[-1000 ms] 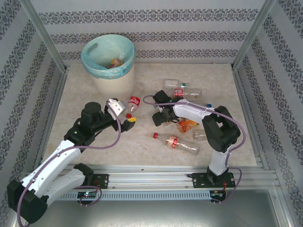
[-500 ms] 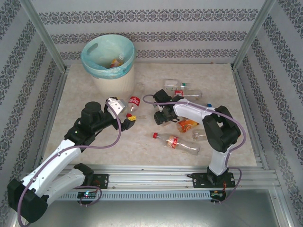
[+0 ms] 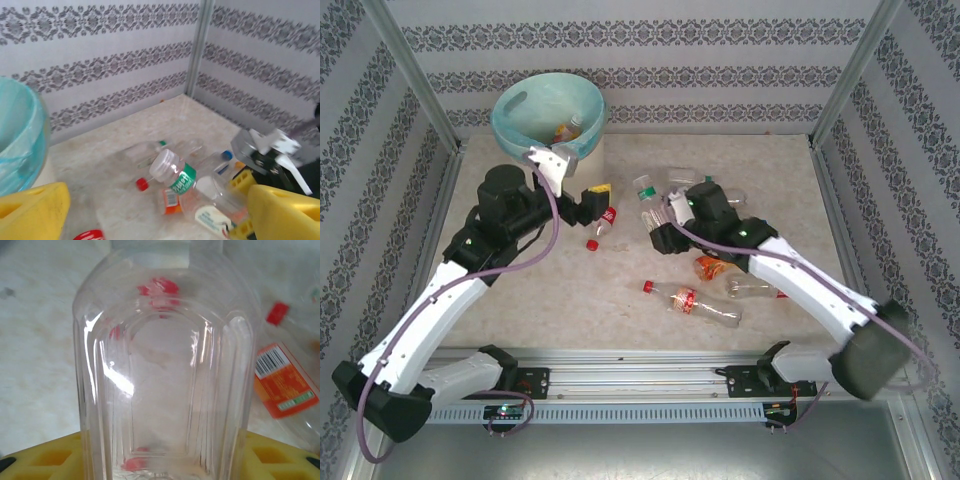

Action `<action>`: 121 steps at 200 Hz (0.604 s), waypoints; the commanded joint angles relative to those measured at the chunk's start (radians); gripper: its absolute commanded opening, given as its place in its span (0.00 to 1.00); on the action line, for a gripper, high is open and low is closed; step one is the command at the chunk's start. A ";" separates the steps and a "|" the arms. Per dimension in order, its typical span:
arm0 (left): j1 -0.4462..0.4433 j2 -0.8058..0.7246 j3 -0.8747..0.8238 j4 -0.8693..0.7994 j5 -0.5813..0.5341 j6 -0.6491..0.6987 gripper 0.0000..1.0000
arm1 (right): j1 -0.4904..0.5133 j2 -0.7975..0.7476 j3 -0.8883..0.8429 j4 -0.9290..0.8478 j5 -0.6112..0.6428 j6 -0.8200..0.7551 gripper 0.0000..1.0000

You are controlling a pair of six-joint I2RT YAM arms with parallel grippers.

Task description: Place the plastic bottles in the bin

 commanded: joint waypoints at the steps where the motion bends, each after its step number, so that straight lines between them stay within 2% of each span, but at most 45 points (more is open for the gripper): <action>1: -0.008 0.054 0.079 -0.054 0.136 -0.179 0.90 | -0.016 -0.111 -0.056 0.155 -0.207 -0.050 0.57; 32: -0.008 0.099 0.127 0.057 0.325 -0.293 0.88 | -0.019 -0.223 -0.069 0.225 -0.357 -0.070 0.56; 71: -0.008 0.100 0.127 0.181 0.524 -0.350 0.86 | -0.021 -0.270 -0.050 0.270 -0.414 -0.034 0.55; 96: -0.009 0.094 0.096 0.268 0.608 -0.409 0.83 | -0.019 -0.273 -0.041 0.326 -0.490 -0.001 0.55; 121: -0.008 0.091 0.035 0.452 0.681 -0.527 0.78 | -0.014 -0.256 -0.028 0.365 -0.543 0.020 0.55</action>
